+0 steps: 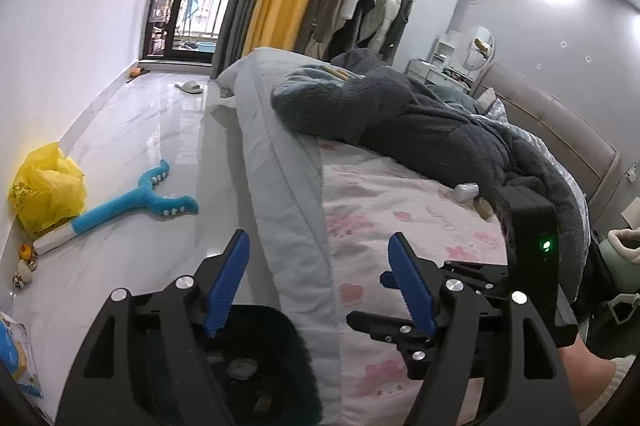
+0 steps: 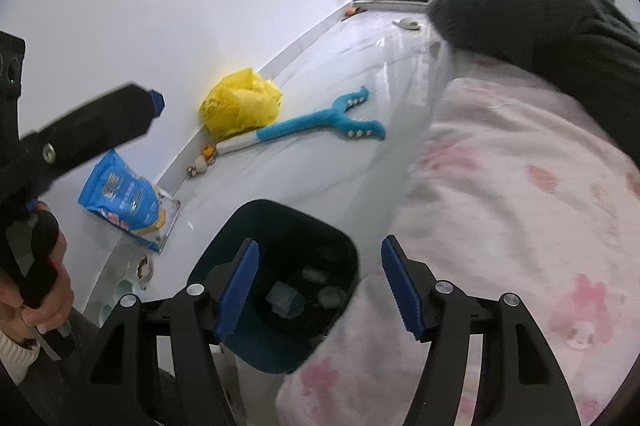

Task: Collect trash
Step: 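Move both tools back over the bed toward the remaining items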

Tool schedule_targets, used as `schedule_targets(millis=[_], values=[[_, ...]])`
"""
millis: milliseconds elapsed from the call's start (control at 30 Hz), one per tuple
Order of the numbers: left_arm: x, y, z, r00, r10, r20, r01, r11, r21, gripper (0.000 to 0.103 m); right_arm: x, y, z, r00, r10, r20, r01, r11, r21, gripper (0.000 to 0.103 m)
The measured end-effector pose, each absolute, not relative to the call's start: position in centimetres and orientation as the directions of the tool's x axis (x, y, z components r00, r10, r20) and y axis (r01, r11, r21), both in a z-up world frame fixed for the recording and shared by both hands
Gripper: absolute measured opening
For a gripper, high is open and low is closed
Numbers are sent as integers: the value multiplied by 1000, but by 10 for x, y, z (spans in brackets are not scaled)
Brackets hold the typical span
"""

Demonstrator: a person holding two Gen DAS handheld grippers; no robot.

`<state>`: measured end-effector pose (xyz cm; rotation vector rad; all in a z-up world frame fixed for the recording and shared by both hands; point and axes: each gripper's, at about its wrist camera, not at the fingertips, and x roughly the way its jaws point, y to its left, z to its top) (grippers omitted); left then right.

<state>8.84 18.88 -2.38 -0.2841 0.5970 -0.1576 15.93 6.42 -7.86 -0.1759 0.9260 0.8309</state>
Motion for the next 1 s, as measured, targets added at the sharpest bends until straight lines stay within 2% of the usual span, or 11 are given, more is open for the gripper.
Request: schedule_targets(millis=[433,1000], values=[[122,138,-23,805,-258,-534,103,948,-301,82,188,1,-56,435,543,-718,-641,747,176,68],[189,73,-31,782,-294,-550,159,946,-281,85,253,-94,-52,558,465,-687,-522,840,145,70]])
